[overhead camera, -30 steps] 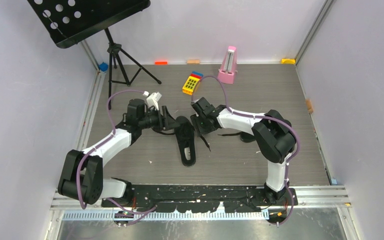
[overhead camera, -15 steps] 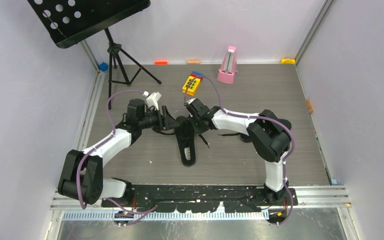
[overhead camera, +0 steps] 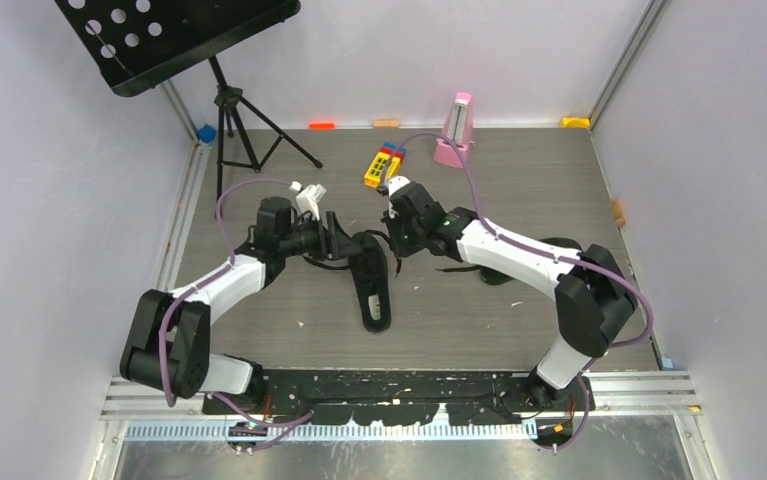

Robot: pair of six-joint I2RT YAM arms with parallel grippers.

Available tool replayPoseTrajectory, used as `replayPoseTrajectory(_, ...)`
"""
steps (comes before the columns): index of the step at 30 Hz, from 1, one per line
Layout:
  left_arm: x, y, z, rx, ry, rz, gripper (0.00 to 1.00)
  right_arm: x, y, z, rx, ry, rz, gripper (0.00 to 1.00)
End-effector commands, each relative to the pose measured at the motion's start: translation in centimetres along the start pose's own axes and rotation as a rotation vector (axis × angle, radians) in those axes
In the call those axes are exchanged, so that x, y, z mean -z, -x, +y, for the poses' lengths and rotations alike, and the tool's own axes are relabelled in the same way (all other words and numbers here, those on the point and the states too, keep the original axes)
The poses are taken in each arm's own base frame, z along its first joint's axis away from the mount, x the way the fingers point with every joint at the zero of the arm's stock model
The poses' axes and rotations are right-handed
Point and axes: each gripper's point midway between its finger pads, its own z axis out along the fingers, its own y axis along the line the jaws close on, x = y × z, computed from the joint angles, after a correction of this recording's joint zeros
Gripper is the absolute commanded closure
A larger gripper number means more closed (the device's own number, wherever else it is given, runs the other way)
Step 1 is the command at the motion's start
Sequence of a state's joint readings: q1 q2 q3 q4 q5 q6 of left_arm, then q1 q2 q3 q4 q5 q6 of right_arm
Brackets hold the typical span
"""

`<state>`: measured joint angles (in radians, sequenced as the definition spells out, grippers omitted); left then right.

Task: Tie the shoes
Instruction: Pick up the shoelace at the center of the board.

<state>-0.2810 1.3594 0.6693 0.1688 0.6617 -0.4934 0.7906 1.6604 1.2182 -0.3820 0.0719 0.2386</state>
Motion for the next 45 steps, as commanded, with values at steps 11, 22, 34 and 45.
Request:
replayPoseTrajectory(11,-0.2,2.2,-3.2,-0.091,-0.194,-0.078,0.39,6.6,6.0,4.2,-0.039,0.163,-0.117,1.00)
replayPoseTrajectory(22,-0.5,0.4,-2.6,-0.046,-0.200,-0.022,0.35,7.8,6.2,4.5,-0.056,0.183,-0.122,1.00)
replayPoseTrajectory(34,-1.7,-2.4,-2.5,0.079,-0.299,0.098,0.48,7.7,6.0,4.7,-0.061,0.187,-0.099,1.00)
replayPoseTrajectory(45,-1.0,-4.4,-2.5,0.031,-0.216,0.144,0.59,7.2,4.9,4.5,-0.061,0.179,-0.053,1.00)
